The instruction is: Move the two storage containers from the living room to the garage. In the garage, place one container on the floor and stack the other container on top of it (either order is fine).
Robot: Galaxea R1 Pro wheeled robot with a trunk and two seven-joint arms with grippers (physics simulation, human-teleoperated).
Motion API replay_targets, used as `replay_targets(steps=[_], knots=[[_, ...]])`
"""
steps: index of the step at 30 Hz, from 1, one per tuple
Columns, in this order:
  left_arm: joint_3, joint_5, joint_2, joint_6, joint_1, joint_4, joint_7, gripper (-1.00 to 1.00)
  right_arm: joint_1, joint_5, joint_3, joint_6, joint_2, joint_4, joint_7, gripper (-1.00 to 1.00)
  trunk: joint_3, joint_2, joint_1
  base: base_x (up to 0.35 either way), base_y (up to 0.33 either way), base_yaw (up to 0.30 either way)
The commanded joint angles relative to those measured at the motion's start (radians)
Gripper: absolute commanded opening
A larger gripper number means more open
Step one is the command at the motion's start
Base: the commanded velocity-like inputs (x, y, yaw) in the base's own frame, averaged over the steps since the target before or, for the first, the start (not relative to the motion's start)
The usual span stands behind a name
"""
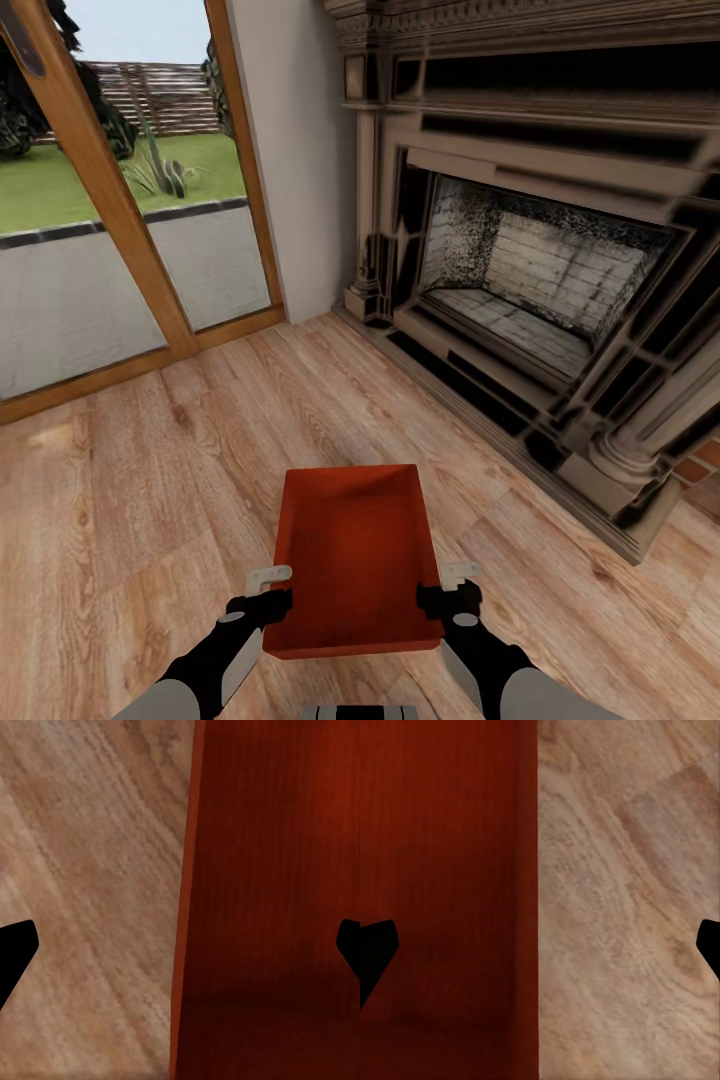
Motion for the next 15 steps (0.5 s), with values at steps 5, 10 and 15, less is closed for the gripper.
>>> replay_targets(steps=[5, 10, 15], knots=[[-0.009, 0.009, 0.001, 0.005, 0.0, -0.002, 0.008, 1.0, -0.001, -0.006, 0.007, -0.005, 0.001, 0.0, -0.005, 1.0, -0.001, 0.0, 0.0, 0.0, 0.0, 0.0], [-0.009, 0.009, 0.001, 0.005, 0.0, -0.002, 0.008, 1.0, 0.0, -0.004, 0.007, -0.006, 0.005, -0.004, -0.005, 1.0, -0.001, 0.0, 0.0, 0.0, 0.0, 0.0], [-0.009, 0.009, 0.001, 0.005, 0.0, -0.003, 0.008, 1.0, 0.0, -0.004, 0.007, -0.004, 0.004, -0.004, -0.005, 1.0, -0.001, 0.0, 0.0, 0.0, 0.0, 0.0]])
